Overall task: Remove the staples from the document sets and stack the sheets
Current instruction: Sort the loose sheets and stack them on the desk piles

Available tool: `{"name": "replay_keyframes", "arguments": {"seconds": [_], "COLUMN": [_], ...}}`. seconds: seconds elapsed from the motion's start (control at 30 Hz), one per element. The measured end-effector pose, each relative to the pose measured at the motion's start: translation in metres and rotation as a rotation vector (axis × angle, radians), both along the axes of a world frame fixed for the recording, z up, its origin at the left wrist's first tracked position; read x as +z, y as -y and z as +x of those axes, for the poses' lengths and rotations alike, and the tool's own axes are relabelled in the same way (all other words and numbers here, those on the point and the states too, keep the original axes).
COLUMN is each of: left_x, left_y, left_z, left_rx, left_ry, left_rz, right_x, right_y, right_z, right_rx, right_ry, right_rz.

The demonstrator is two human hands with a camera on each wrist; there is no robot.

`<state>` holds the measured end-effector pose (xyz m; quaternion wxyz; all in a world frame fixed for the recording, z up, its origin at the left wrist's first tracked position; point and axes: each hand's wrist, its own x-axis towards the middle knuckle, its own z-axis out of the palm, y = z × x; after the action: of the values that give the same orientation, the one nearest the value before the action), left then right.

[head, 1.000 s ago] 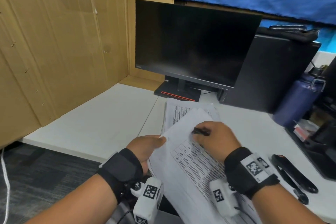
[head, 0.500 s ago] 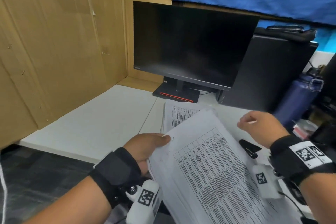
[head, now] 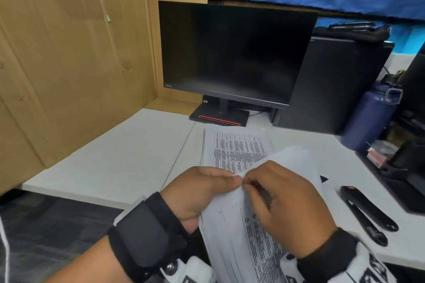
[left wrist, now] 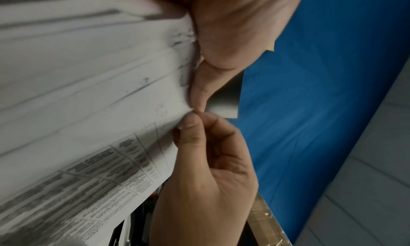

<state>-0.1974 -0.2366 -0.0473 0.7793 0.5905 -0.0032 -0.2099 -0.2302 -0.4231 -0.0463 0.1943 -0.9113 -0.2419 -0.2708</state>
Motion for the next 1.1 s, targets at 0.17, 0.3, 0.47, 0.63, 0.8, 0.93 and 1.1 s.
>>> {"name": "replay_keyframes", "arguments": {"seconds": [0.17, 0.3, 0.47, 0.63, 0.8, 0.93, 1.1], "left_x": [-0.002, -0.005, -0.011, -0.013, -0.001, 0.019, 0.067], "left_y": [0.006, 0.006, 0.012, 0.013, -0.001, -0.019, -0.079], "left_z": [-0.006, -0.009, -0.013, -0.012, -0.004, 0.006, 0.022], "left_rx": [-0.004, -0.005, 0.056, 0.100, 0.155, 0.195, 0.381], "left_ry": [0.051, 0.087, 0.222, 0.345, 0.294, 0.314, 0.414], "left_rz": [0.055, 0.112, 0.260, 0.434, 0.376, 0.364, 0.254], "right_x": [-0.008, -0.010, -0.023, -0.016, -0.002, 0.006, 0.000], "right_y": [0.001, -0.002, -0.015, -0.018, -0.006, 0.004, 0.001], "right_z": [-0.007, -0.009, -0.008, -0.009, -0.006, -0.008, -0.013], "right_rx": [-0.068, -0.107, -0.189, -0.184, -0.104, 0.014, 0.214], "right_ry": [-0.005, -0.050, -0.191, -0.544, -0.576, -0.619, -0.818], "right_rz": [0.106, 0.090, 0.170, 0.529, 0.723, 0.622, 0.360]}}
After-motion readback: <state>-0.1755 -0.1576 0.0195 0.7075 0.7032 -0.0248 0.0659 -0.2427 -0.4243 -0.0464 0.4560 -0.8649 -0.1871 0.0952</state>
